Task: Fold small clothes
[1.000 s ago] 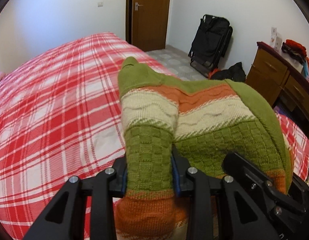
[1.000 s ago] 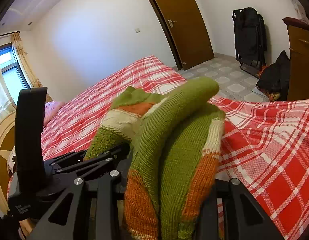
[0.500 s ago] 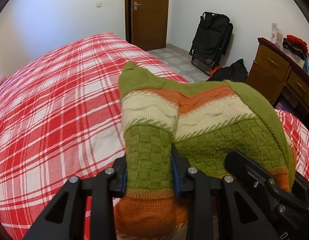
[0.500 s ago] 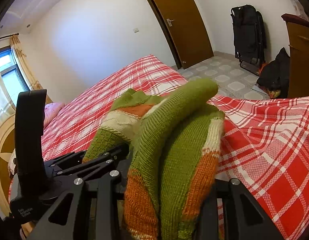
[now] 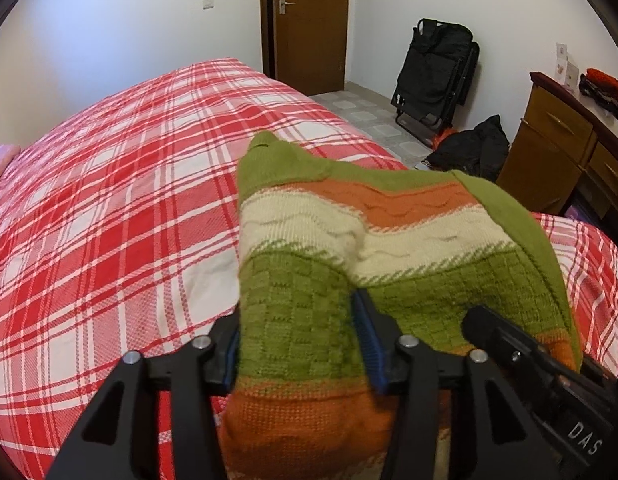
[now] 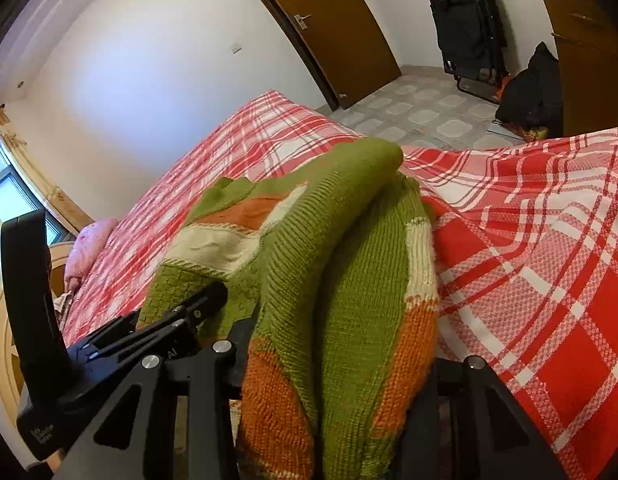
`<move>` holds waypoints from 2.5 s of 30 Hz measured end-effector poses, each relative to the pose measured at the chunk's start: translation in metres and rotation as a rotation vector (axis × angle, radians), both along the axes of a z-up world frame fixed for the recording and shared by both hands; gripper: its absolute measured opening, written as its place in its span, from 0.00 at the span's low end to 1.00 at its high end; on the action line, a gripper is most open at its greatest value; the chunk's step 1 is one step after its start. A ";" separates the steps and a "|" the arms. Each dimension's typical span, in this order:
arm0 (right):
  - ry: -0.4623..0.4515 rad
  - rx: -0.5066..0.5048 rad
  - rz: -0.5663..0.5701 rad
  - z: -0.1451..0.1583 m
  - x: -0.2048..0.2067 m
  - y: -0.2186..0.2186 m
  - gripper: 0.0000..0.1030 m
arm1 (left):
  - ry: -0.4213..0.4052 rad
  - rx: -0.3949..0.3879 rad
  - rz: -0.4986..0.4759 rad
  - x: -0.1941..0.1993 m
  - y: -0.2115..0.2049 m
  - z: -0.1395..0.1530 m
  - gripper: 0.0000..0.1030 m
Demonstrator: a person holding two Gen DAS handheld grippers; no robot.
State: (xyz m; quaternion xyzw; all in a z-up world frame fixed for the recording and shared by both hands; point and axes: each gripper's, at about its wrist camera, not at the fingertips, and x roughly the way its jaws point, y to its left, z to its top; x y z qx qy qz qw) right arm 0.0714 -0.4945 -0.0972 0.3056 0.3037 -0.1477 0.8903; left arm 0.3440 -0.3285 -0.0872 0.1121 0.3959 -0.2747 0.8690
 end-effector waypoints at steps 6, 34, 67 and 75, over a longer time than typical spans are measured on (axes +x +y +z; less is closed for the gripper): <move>0.031 0.013 -0.015 -0.005 0.004 -0.004 0.46 | 0.044 -0.003 0.020 0.007 0.005 -0.004 0.67; 0.159 -0.233 0.030 0.017 0.020 0.002 0.30 | 0.164 -0.099 0.052 -0.008 0.082 0.001 0.91; 0.012 -0.278 0.362 -0.004 0.098 0.105 0.29 | 0.145 0.051 0.230 -0.031 0.140 -0.036 1.00; -0.018 -0.356 0.172 0.046 -0.001 0.115 0.30 | 0.059 0.032 0.186 -0.051 0.147 -0.022 1.00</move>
